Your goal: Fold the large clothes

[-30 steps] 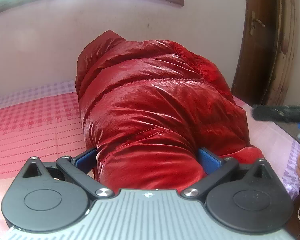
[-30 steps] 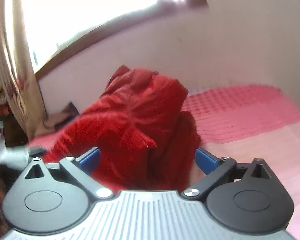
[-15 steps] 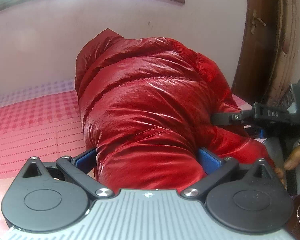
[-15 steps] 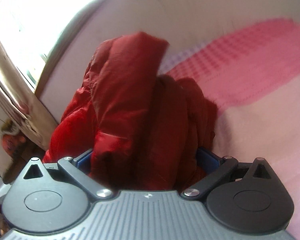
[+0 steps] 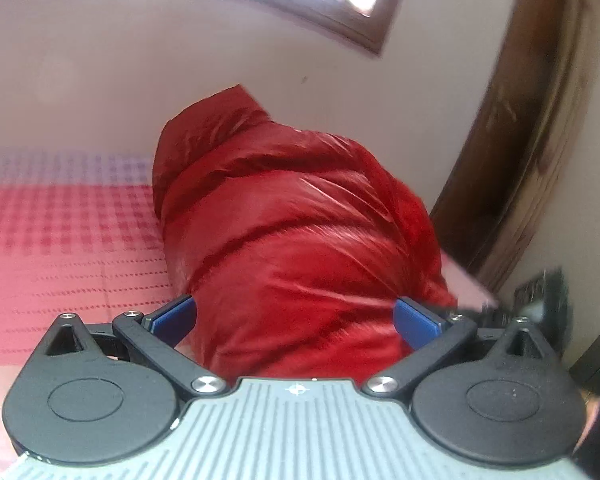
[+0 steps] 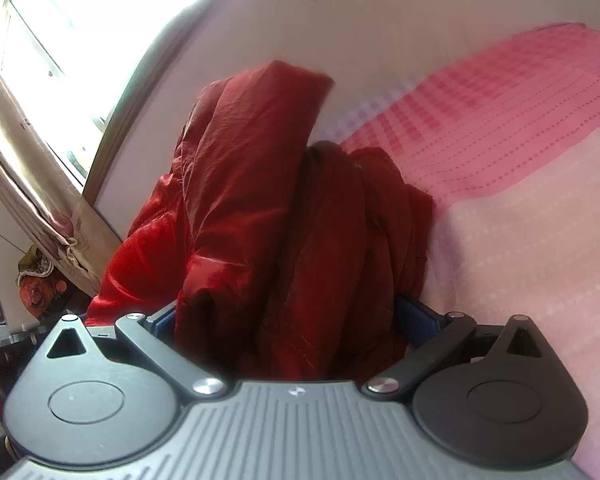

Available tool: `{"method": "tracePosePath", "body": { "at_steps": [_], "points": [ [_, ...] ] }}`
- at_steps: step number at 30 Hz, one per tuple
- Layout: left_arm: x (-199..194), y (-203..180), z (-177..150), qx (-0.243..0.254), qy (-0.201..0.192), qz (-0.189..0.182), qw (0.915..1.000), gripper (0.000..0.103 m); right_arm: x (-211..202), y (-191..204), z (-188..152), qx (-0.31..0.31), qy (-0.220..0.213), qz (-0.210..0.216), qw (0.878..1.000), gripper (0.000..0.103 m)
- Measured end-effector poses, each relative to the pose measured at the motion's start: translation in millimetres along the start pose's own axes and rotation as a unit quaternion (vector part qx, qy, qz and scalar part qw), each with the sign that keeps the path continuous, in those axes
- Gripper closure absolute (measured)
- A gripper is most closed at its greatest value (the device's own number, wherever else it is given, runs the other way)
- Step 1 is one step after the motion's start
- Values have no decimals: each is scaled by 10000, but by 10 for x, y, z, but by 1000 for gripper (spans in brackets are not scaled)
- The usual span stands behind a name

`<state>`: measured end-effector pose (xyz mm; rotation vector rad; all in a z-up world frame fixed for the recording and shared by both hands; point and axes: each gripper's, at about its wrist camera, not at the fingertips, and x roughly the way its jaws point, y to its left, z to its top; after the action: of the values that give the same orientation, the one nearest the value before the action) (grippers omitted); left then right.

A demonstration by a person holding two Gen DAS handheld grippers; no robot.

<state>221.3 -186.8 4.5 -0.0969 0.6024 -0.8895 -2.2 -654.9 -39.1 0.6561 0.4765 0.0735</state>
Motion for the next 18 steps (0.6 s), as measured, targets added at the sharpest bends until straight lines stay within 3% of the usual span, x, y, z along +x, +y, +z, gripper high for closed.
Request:
{"method": "tracePosePath", "body": {
  "at_steps": [4, 8, 13, 18],
  "points": [
    [212, 401, 104, -699, 309, -237, 9968, 0, -1, 1, -9, -10, -5, -1, 10000, 0],
    [499, 857, 109, -1762, 694, -1110, 9756, 0, -7, -2, -14, -7, -11, 13, 10000, 0],
    [774, 982, 114, -1904, 952, -1735, 9615, 0, -5, 4, -17, -11, -13, -9, 10000, 0],
    [959, 1008, 171, -1916, 1185, -1944, 9547, 0, 8, -6, 4, 57, 43, 28, 10000, 0]
  ]
}}
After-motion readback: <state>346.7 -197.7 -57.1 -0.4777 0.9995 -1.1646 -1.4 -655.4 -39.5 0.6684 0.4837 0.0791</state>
